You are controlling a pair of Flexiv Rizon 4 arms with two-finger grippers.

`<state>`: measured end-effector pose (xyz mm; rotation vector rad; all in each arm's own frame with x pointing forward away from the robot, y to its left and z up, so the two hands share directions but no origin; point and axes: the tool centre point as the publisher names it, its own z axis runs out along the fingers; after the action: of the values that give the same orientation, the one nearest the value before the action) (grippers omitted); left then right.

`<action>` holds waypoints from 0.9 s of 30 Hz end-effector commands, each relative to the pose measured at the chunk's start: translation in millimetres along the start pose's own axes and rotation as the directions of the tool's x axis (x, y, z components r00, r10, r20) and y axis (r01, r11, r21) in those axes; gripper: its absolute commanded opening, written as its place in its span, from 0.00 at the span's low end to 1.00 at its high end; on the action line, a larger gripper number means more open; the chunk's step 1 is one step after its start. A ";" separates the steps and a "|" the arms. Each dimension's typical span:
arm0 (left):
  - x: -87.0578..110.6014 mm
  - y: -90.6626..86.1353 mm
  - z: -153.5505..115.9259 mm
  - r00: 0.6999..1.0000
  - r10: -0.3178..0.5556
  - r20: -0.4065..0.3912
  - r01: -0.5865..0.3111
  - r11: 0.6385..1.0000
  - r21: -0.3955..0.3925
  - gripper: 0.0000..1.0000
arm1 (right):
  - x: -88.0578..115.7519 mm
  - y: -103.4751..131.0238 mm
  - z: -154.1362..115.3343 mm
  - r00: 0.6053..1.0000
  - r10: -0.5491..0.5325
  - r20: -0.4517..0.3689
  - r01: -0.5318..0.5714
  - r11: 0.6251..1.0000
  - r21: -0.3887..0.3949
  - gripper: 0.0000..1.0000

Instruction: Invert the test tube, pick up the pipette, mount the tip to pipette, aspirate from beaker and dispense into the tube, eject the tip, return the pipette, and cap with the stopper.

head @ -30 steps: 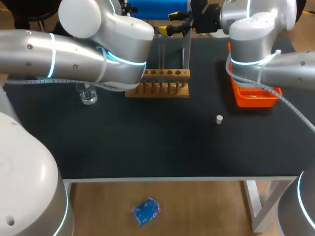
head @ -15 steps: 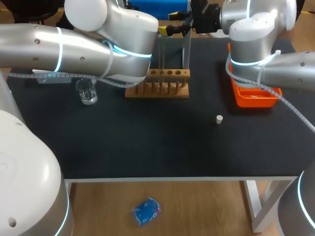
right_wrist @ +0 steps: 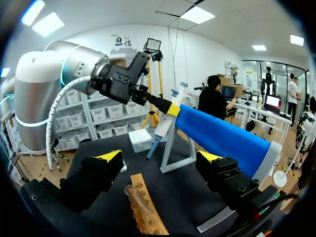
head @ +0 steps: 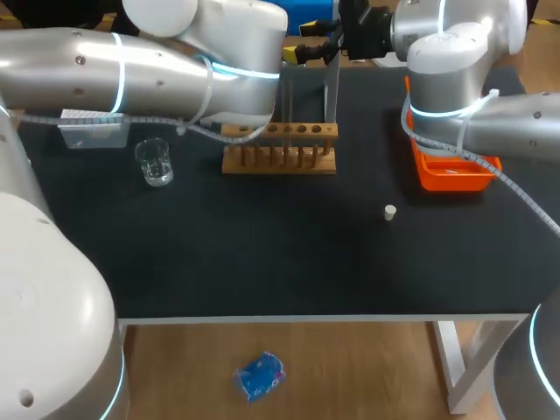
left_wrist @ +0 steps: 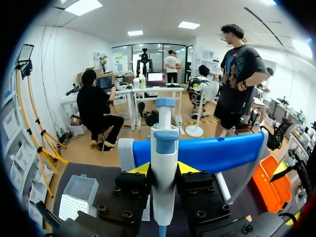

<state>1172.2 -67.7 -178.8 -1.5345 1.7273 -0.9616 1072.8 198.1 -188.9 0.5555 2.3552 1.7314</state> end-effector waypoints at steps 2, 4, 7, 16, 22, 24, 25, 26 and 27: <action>1.4 -3.5 3.8 1.000 0.005 0.011 -0.005 1.000 -0.026 0.00 | -0.5 0.5 -0.8 1.000 0.000 -0.002 0.000 1.000 0.003 1.00; 1.5 -3.1 4.7 1.000 0.006 0.012 -0.005 1.000 -0.028 0.00 | -0.5 0.5 -0.8 1.000 0.000 -0.002 0.000 1.000 0.003 1.00; 1.6 -2.5 6.4 1.000 0.004 0.013 -0.004 0.999 -0.032 0.00 | -0.5 0.5 -0.8 1.000 0.000 -0.002 0.000 1.000 0.003 1.00; 2.4 2.1 11.8 1.000 0.000 0.017 0.001 0.999 -0.050 0.00 | -0.5 0.5 -0.8 1.000 0.000 -0.002 0.000 1.000 0.003 1.00; 1.7 3.9 13.8 1.000 -0.002 0.023 0.004 0.998 -0.058 0.00 | -0.5 0.5 -0.8 1.000 0.000 -0.002 0.000 1.000 0.003 1.00; 1.7 5.3 14.5 1.000 -0.003 0.024 0.005 0.998 -0.060 0.00 | -0.5 0.5 -0.8 1.000 0.000 -0.002 0.000 1.000 0.003 1.00; 1.7 6.1 14.8 1.000 -0.003 0.025 0.005 0.998 -0.062 0.00 | -0.5 0.5 -0.8 1.000 0.000 -0.002 0.000 1.000 0.003 1.00; 1.8 6.8 15.1 1.000 -0.004 0.025 0.005 0.998 -0.064 0.00 | -0.5 0.5 -0.8 1.000 0.000 -0.002 0.000 1.000 0.003 1.00; 1.9 7.3 15.3 1.000 -0.004 0.025 0.006 0.998 -0.066 0.00 | -0.5 0.5 -0.8 1.000 0.000 -0.002 0.000 1.000 0.003 1.00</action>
<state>1178.5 -69.8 -193.6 -1.5822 1.7496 -0.9015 1072.9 198.2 -188.8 0.5558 2.3559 1.7302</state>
